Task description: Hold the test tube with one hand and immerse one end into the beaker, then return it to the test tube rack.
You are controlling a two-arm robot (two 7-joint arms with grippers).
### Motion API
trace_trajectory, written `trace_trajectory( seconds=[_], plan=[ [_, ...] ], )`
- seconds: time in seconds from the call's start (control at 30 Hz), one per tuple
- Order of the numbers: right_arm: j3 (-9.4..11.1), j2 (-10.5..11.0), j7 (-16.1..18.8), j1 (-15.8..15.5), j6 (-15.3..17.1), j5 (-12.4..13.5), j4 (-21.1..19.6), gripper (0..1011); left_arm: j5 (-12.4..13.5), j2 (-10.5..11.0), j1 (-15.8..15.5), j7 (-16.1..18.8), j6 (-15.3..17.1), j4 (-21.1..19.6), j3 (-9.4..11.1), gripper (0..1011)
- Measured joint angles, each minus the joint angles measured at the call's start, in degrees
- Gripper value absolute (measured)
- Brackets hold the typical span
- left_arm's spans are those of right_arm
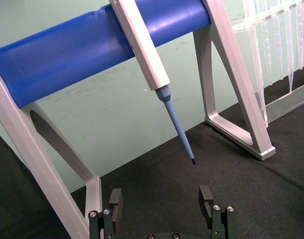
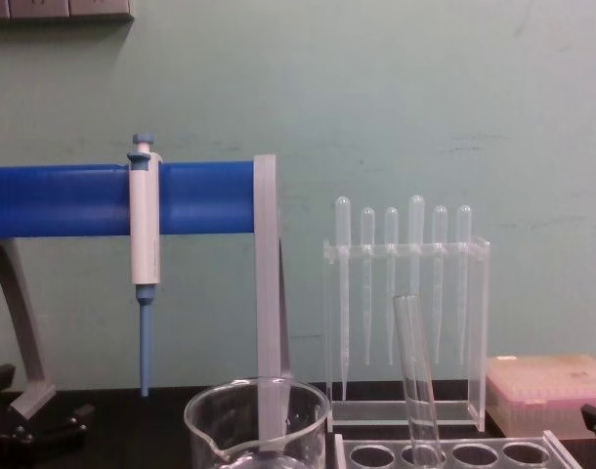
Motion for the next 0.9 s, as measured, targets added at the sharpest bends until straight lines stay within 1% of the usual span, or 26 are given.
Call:
trace_trajectory(
  seconds=[0.9],
  plan=[
    [0.0,0.0,0.0,0.0,0.0,0.0,0.0,1003,0.0,0.0,0.0,0.0,0.0,0.0,0.0,1000]
  ],
)
